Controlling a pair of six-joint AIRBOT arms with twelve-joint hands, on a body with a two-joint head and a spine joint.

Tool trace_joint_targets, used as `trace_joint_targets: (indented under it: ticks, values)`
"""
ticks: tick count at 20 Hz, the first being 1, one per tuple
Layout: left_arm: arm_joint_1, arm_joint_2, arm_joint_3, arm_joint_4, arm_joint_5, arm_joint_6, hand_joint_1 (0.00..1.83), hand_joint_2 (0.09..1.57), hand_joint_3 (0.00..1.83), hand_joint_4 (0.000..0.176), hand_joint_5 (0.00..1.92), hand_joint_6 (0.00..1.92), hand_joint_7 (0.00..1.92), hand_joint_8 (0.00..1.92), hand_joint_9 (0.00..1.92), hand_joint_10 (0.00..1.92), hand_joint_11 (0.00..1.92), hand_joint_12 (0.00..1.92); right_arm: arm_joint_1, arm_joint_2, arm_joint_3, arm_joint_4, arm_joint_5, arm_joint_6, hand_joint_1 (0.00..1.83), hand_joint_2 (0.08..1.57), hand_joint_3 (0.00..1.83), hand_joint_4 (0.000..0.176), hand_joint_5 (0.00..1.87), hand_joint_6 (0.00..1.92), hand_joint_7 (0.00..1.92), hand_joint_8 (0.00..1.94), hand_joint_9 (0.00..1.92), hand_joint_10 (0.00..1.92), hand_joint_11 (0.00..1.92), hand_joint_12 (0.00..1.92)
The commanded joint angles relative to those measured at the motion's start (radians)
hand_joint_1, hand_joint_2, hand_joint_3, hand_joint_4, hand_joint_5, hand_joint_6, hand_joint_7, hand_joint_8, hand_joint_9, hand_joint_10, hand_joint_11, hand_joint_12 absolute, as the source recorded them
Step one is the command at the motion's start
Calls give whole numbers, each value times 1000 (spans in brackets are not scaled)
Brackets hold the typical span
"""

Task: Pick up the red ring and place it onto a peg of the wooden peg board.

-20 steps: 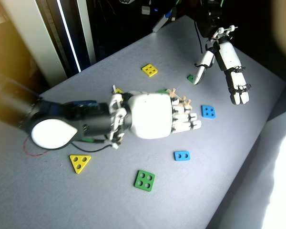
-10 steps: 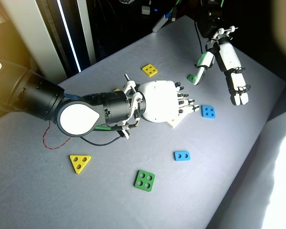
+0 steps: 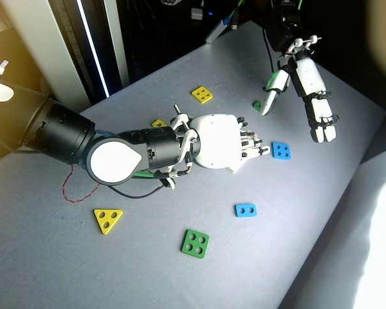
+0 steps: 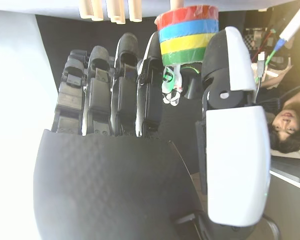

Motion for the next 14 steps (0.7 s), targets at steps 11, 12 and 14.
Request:
trace_joint_targets:
  ticks: [11, 12, 14]
  values:
    - [-18, -5, 7, 9, -113, -6, 430, 972, 0, 162, 61, 0, 14, 1, 0, 0, 8, 3, 13, -24, 25, -10, 55, 56, 1114, 1156, 0, 0, 897, 1124, 533, 4, 244, 2, 0, 0]
    - [-19, -5, 7, 10, -113, -6, 423, 967, 0, 155, 57, 0, 12, 0, 0, 0, 7, 3, 13, -26, 29, -10, 52, 57, 1116, 1155, 0, 0, 899, 1121, 537, 5, 239, 0, 0, 0]
    - [-20, -5, 7, 10, -113, -6, 423, 968, 0, 145, 50, 0, 8, 1, 0, 0, 1, 0, 13, -31, 38, -10, 46, 58, 1100, 1152, 0, 0, 905, 1114, 538, 4, 235, 2, 0, 0]
